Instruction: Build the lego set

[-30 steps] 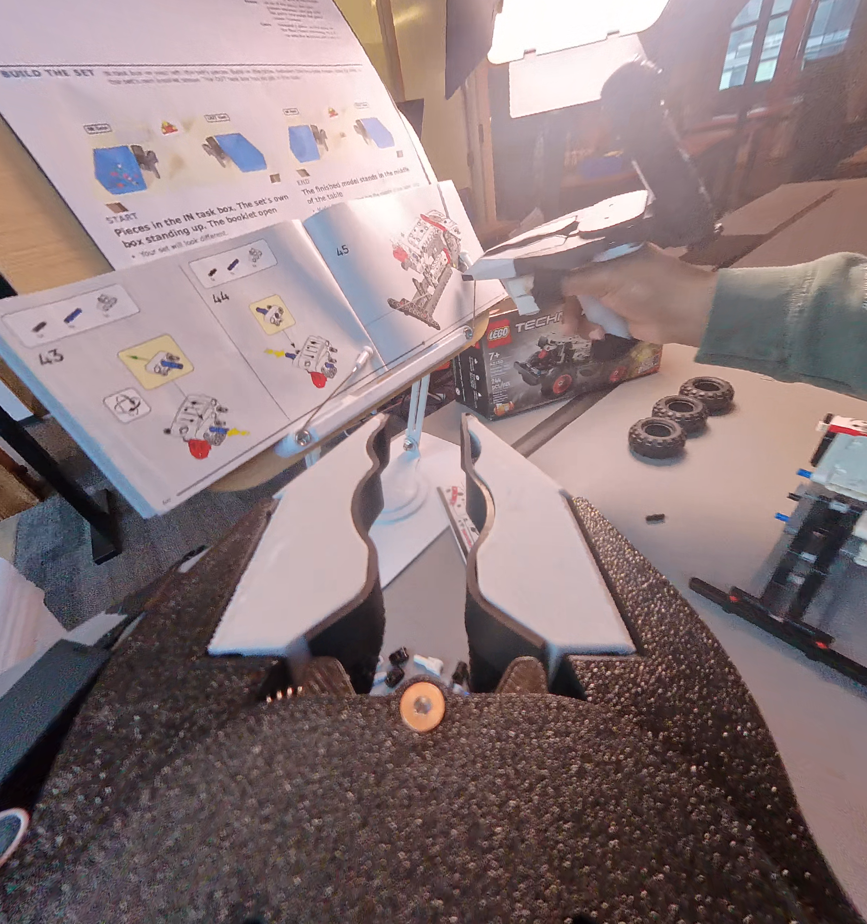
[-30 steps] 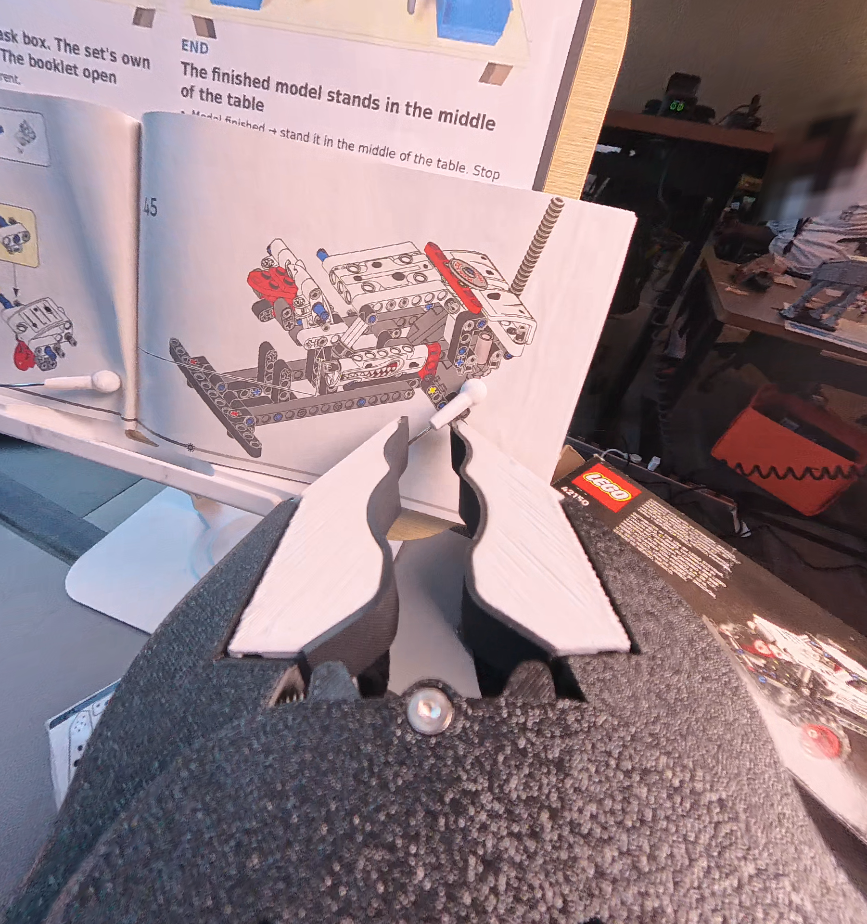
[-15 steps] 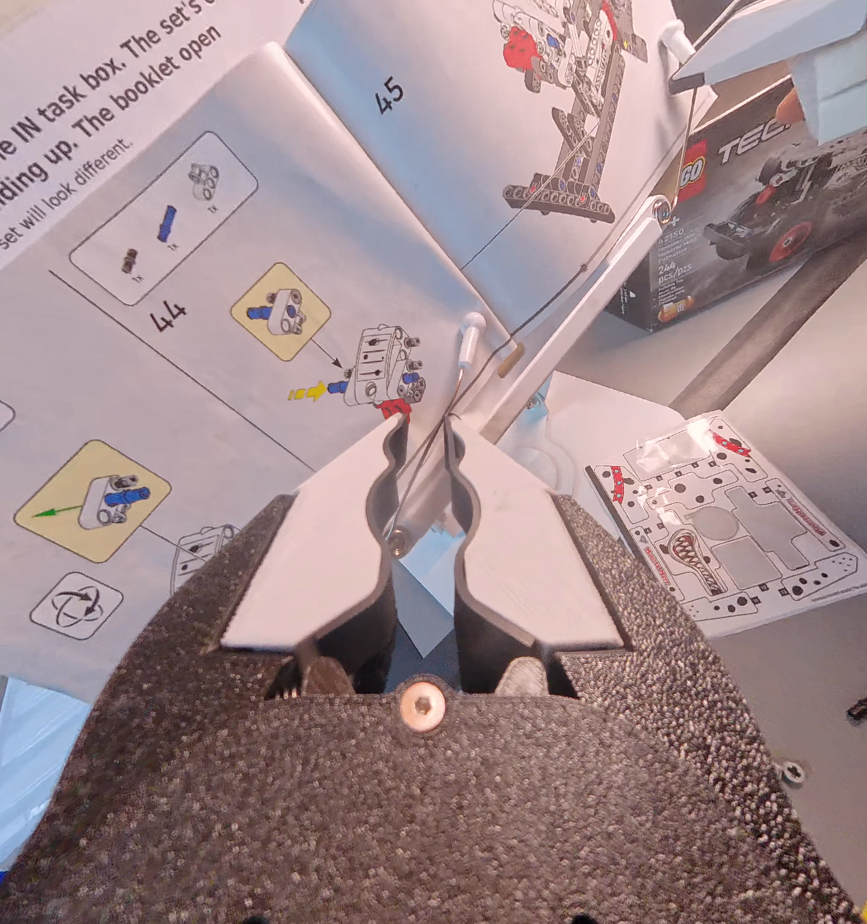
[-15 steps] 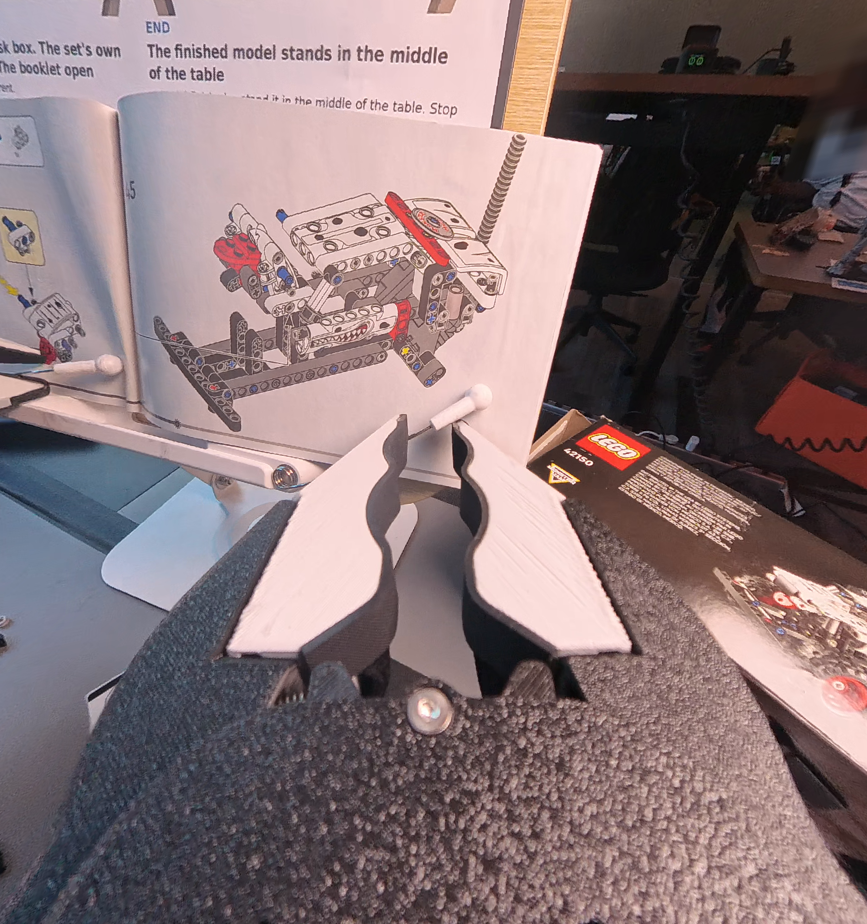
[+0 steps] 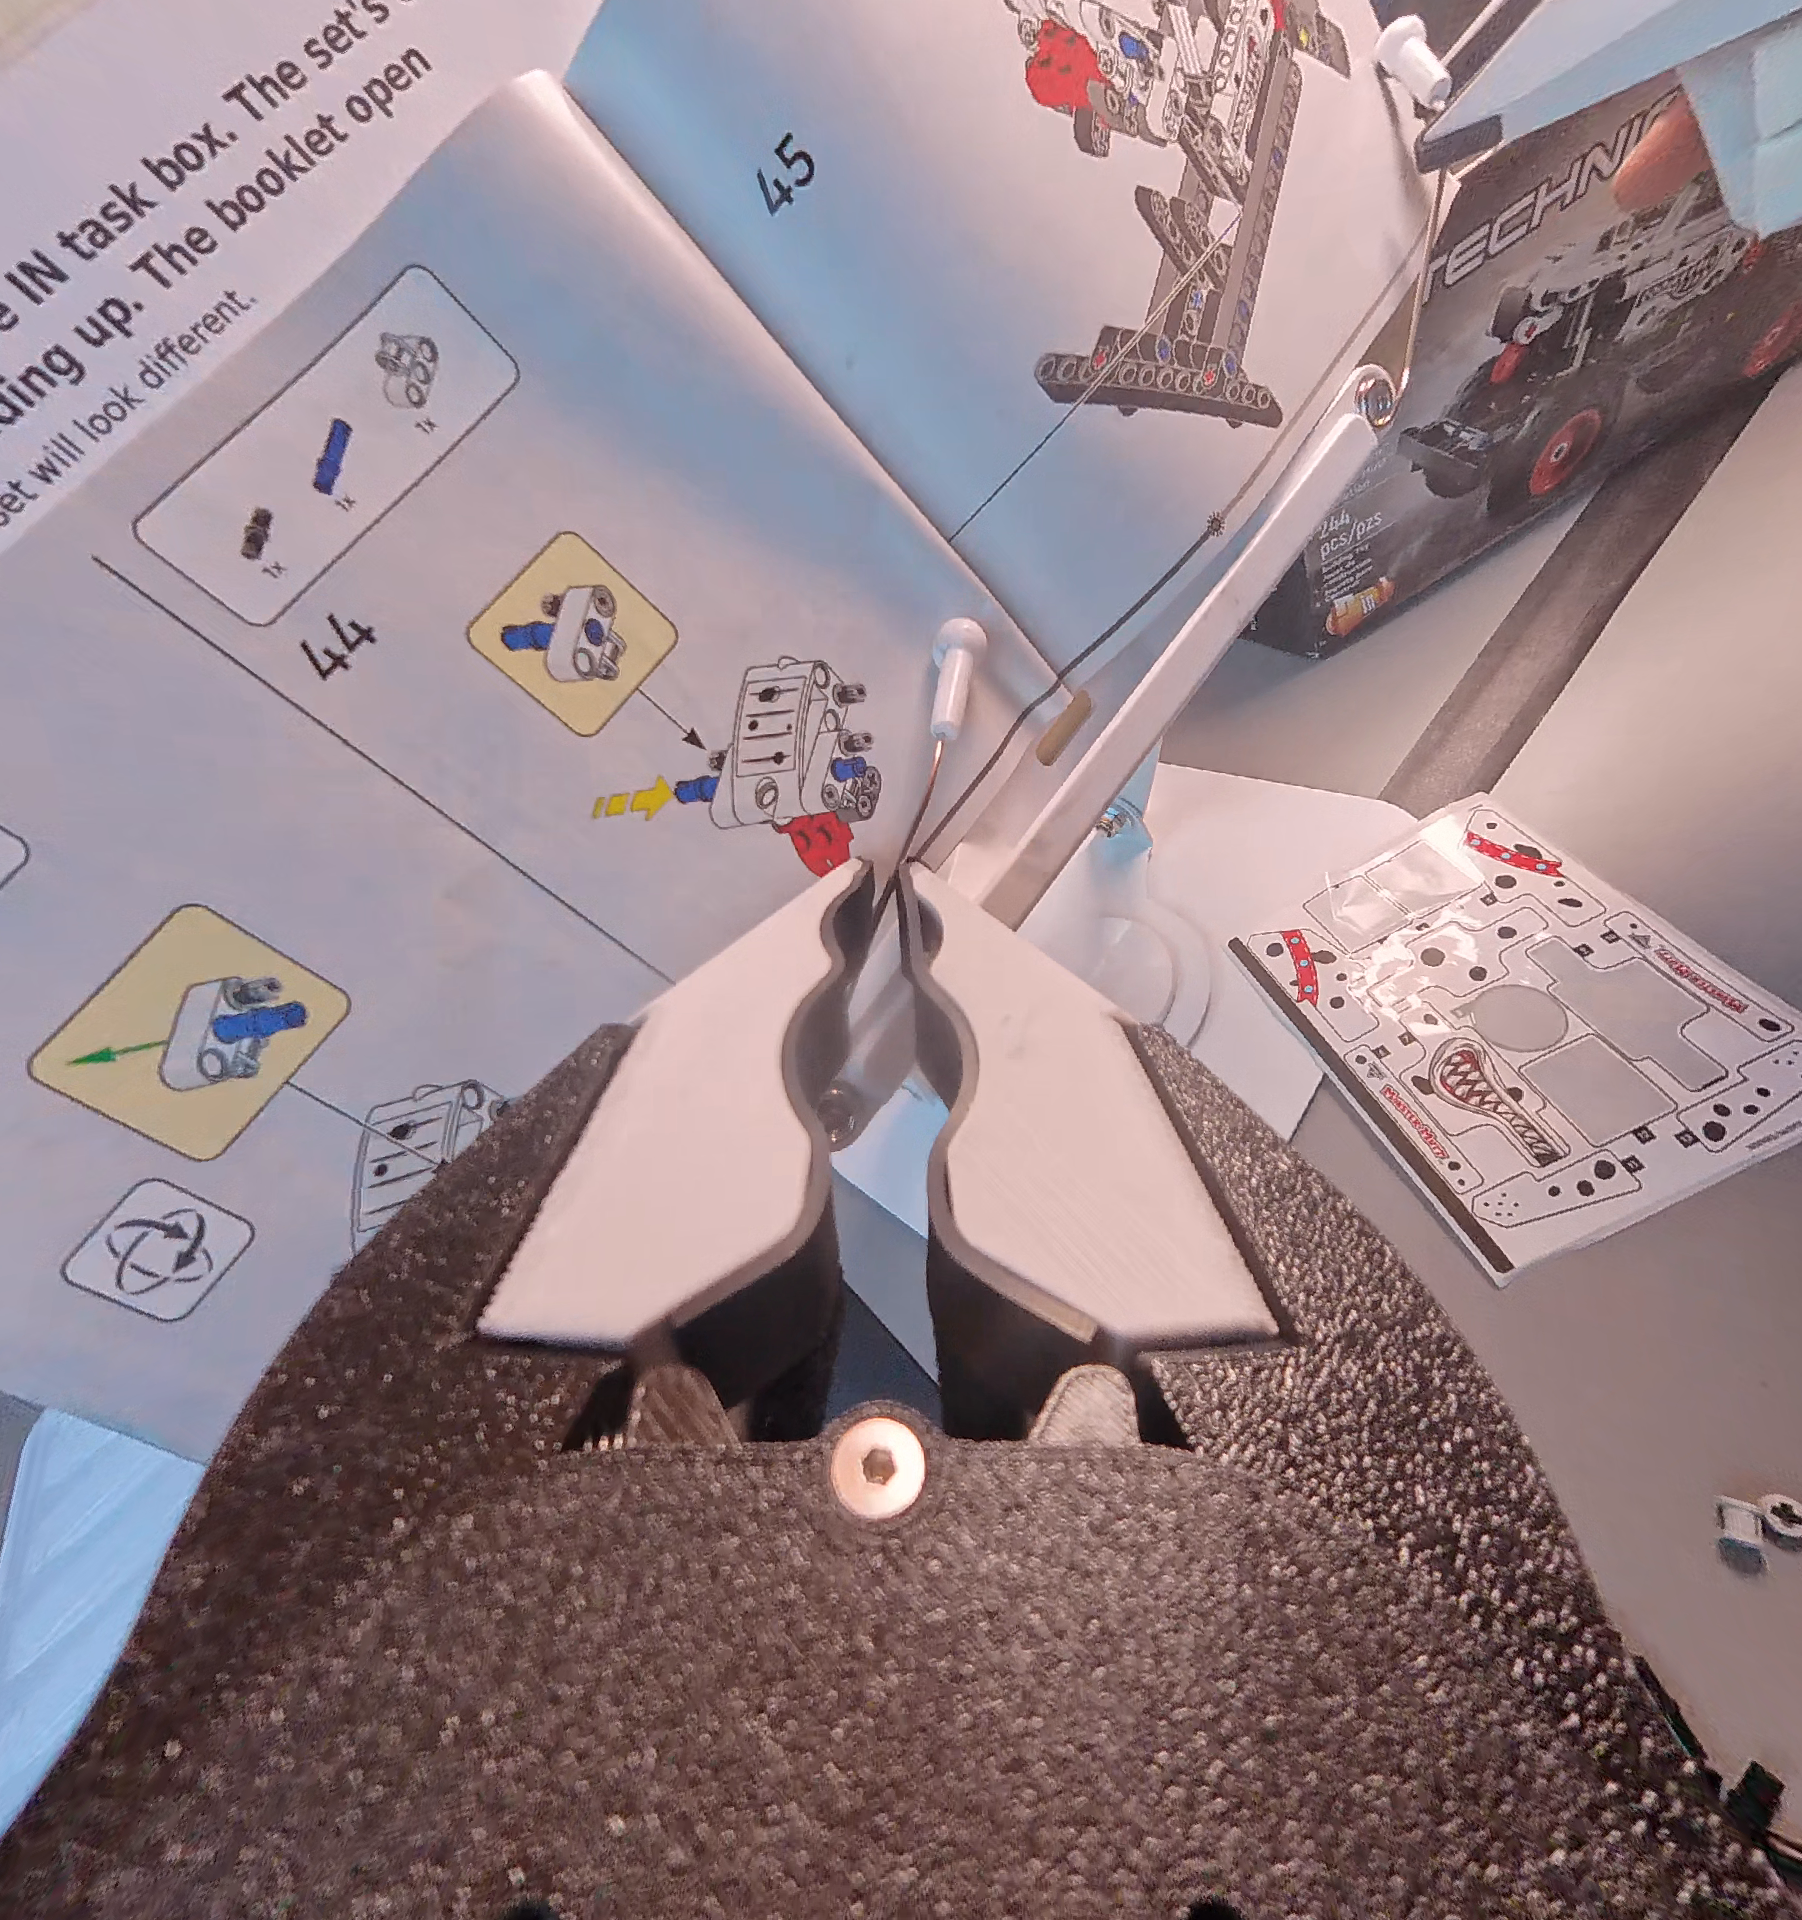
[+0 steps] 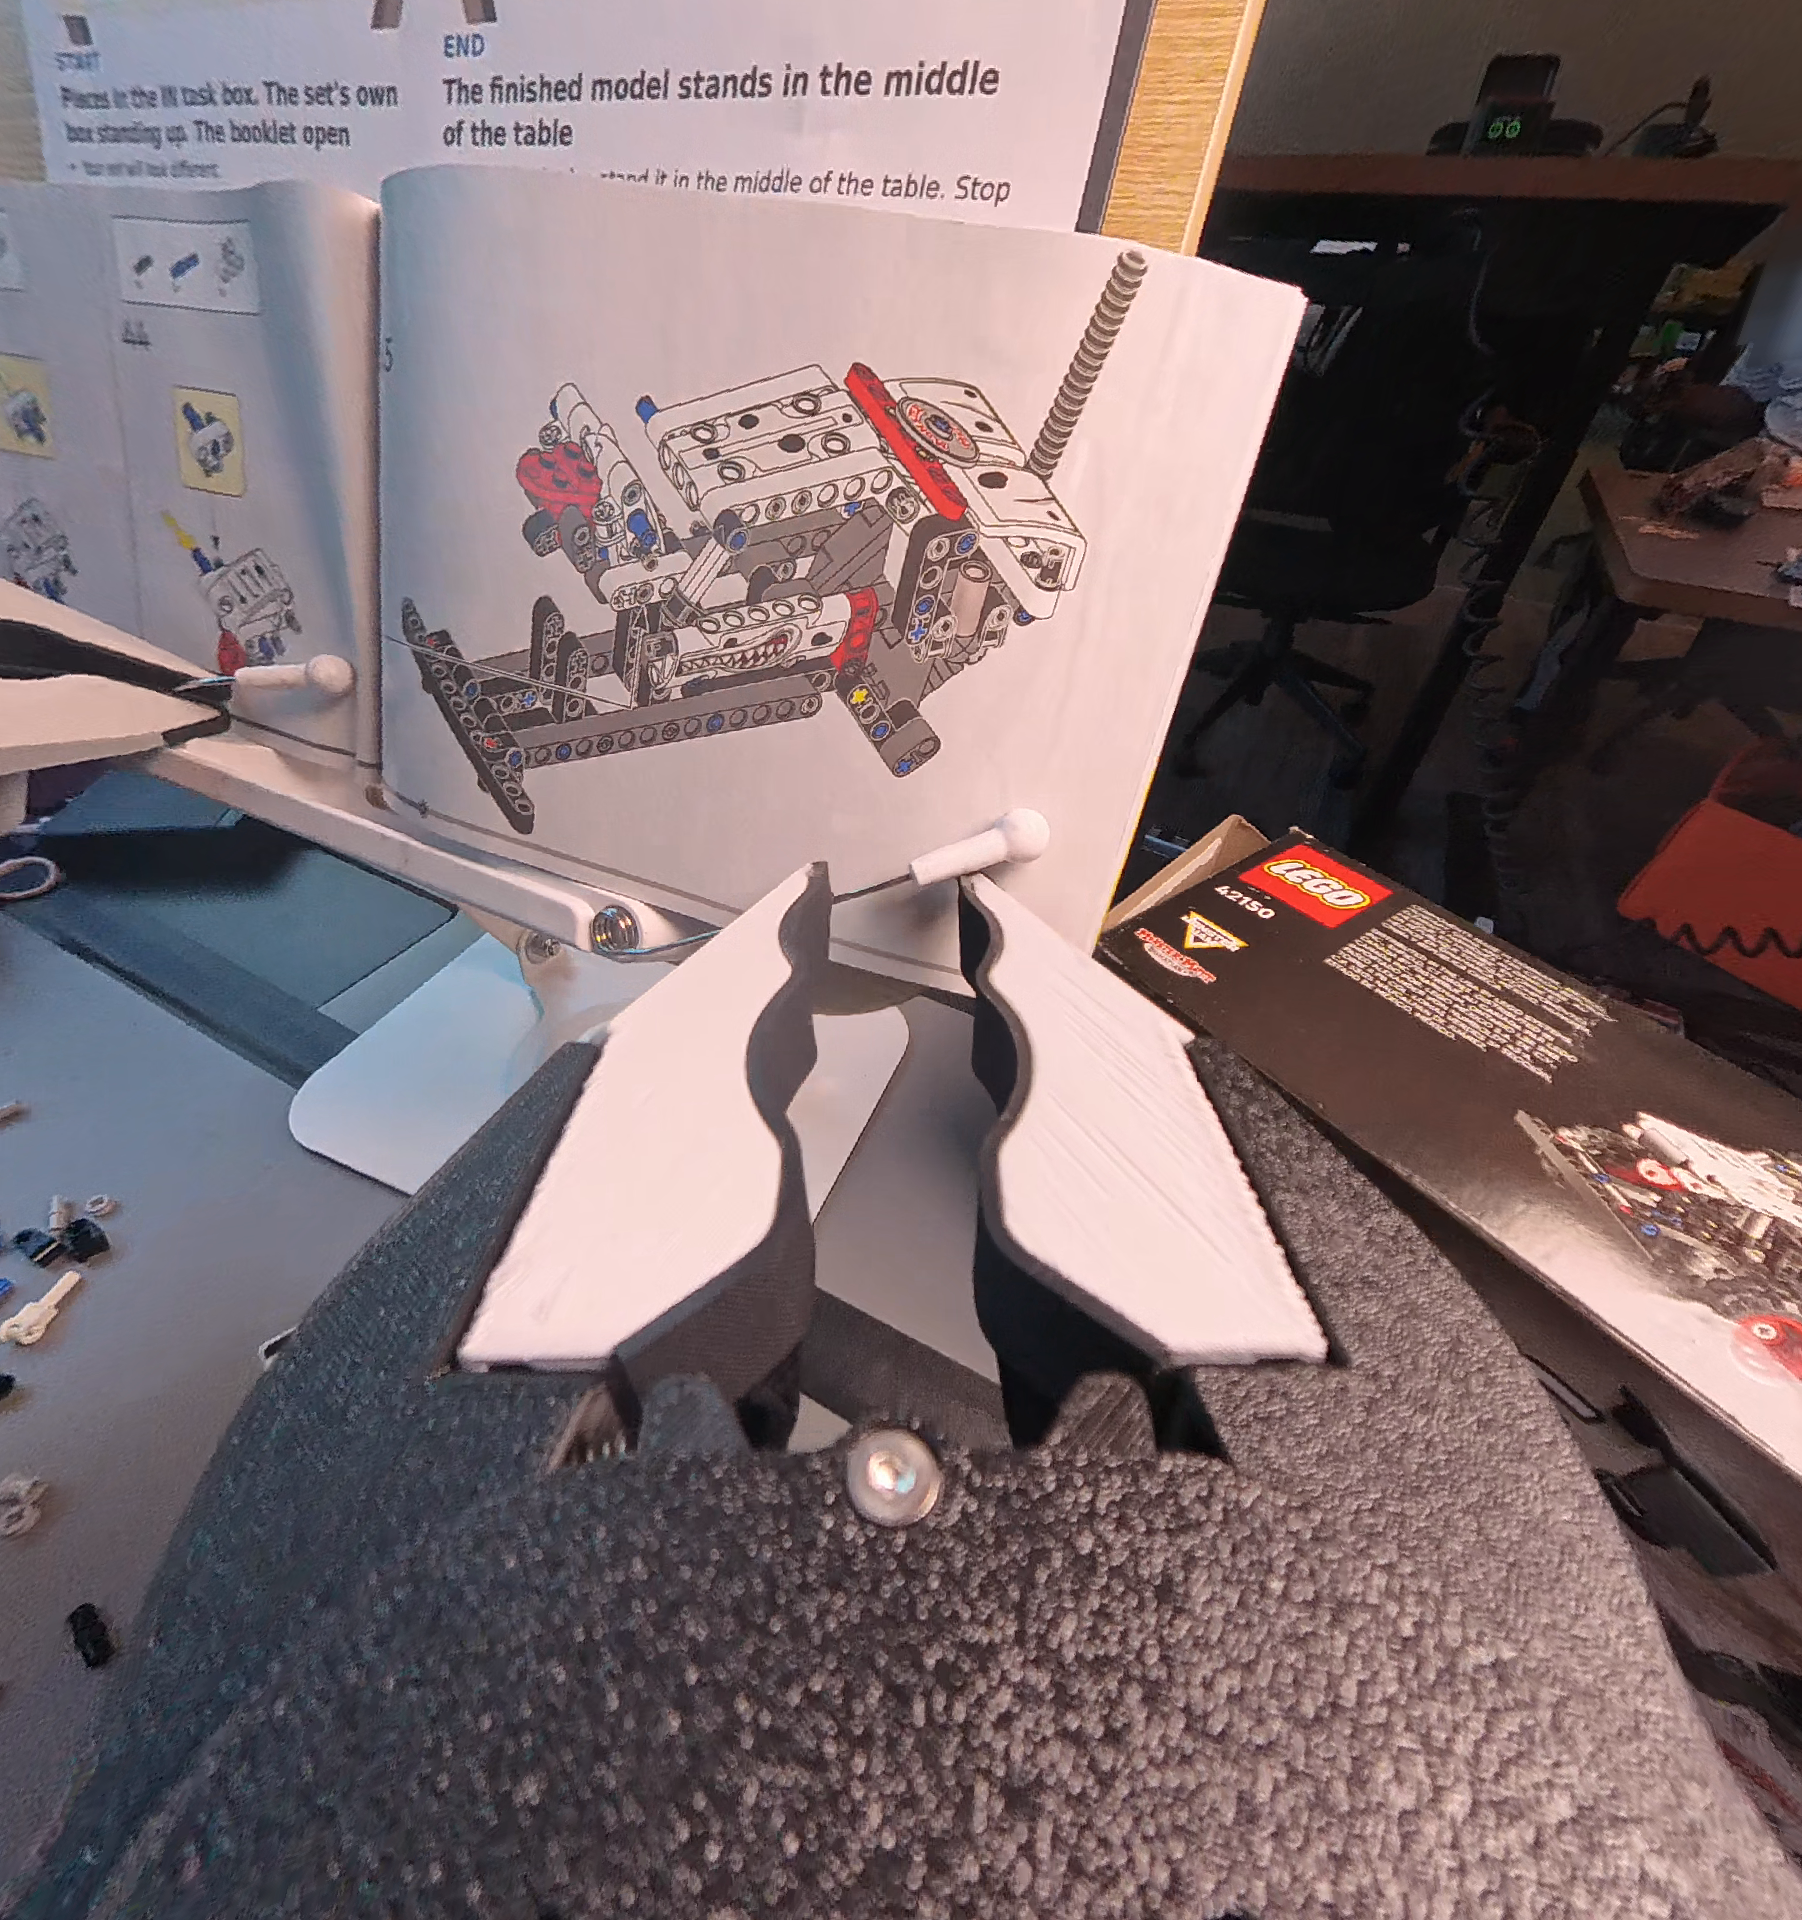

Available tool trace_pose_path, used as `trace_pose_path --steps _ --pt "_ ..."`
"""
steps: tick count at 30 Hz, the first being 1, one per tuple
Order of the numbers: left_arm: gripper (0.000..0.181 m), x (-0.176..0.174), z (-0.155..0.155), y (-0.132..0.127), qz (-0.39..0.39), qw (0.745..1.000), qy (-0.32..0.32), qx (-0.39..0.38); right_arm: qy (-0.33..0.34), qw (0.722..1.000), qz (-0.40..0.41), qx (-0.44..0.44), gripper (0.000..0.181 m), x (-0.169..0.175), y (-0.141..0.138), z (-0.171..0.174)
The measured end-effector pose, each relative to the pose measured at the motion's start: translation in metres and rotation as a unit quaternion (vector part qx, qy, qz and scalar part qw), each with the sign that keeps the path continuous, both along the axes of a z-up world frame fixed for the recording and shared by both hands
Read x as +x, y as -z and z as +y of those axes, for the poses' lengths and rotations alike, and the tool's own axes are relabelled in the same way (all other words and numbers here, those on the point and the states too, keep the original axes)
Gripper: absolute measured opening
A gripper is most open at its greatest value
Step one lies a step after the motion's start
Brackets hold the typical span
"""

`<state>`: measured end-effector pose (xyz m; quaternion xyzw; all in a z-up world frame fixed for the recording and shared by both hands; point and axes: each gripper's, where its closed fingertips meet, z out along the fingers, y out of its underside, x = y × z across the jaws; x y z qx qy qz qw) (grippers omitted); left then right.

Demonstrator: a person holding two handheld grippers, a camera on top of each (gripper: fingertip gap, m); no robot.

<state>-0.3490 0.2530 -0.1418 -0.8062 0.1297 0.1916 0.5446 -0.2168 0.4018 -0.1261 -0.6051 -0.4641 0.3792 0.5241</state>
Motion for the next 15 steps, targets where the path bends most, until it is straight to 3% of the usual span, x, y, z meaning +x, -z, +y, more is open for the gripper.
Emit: trace_pose_path --steps 4,5,8,12,15 --pt "0.007 -0.001 -0.002 0.000 -0.014 1.000 -0.005 -0.001 0.001 1.000 -0.008 -0.001 0.029 0.005 0.003 -0.005" --pt "0.012 -0.001 -0.004 -0.001 -0.021 1.000 -0.012 0.002 0.002 1.000 -0.009 0.003 0.038 0.007 0.003 -0.006" --pt "0.031 0.012 -0.019 -0.015 -0.062 0.997 -0.003 0.048 0.012 1.000 -0.004 0.017 0.042 0.017 0.000 -0.011" --pt "0.039 0.053 -0.063 -0.029 -0.144 0.982 0.032 0.122 -0.014 0.999 0.029 0.033 0.040 0.027 -0.016 -0.037" --pt "0.040 0.093 -0.107 -0.020 -0.194 0.970 0.059 0.137 -0.035 0.996 0.036 0.079 0.029 0.027 -0.027 -0.056"
